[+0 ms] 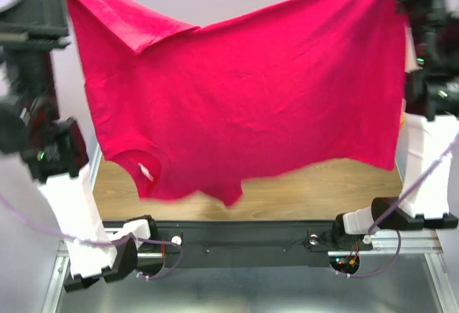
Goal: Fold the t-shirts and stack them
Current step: Flatten the tshirt out
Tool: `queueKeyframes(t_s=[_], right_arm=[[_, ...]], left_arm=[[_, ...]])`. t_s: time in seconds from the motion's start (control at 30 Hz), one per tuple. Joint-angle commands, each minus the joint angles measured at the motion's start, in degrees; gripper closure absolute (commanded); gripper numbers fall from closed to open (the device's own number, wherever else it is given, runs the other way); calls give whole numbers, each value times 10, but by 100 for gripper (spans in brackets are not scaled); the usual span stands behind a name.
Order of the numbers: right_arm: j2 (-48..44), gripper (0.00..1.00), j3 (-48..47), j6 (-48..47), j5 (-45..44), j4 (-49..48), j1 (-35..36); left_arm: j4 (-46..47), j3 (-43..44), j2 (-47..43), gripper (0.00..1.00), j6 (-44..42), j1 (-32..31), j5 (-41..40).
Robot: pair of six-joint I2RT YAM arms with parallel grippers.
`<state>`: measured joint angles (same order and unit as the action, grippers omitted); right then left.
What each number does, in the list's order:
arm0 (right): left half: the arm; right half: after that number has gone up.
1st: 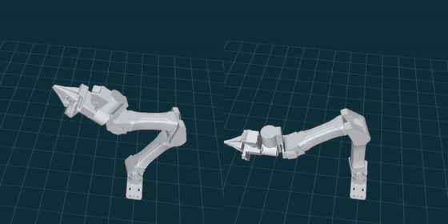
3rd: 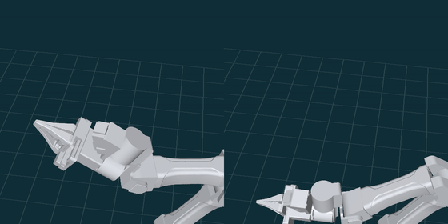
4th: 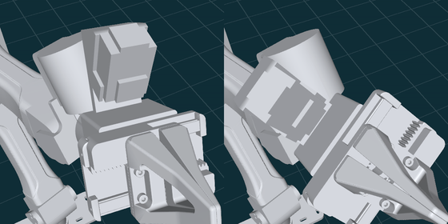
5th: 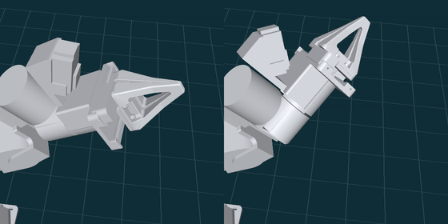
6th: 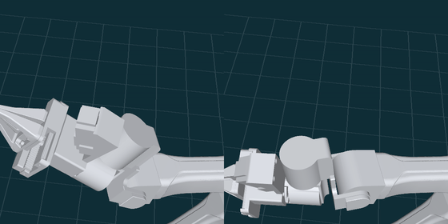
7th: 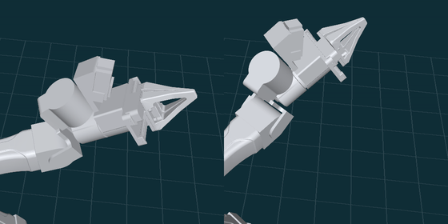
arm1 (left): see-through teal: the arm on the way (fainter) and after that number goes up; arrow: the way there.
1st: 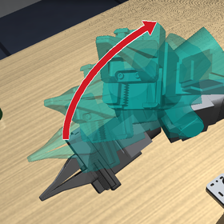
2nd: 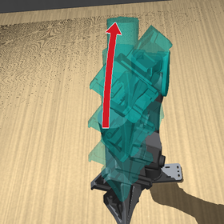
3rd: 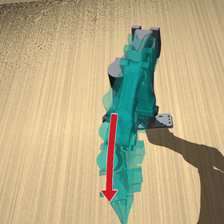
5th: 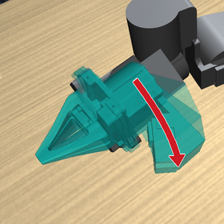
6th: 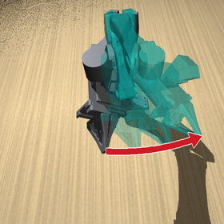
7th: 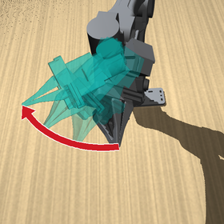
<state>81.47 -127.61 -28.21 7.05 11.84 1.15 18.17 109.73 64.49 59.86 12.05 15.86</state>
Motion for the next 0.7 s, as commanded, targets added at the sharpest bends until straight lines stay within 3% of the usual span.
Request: queueKeyframes(t_s=[0.0,0.23,0.33,0.47,0.67], right_arm=[[16,99,105,39,71,17,-2],[67,100,280,31,169,14,-2],[121,99,320,21,195,-7,-1],[220,99,349,16,206,-58,0],[387,99,278,10,168,-95,10]], left_arm=[[0,-91,43,100,-4,2,8],[59,-280,112,100,-32,2,34],[93,-318,178,100,-47,-3,51],[121,-316,279,100,-82,-22,67],[139,-293,381,100,-104,-43,36]])
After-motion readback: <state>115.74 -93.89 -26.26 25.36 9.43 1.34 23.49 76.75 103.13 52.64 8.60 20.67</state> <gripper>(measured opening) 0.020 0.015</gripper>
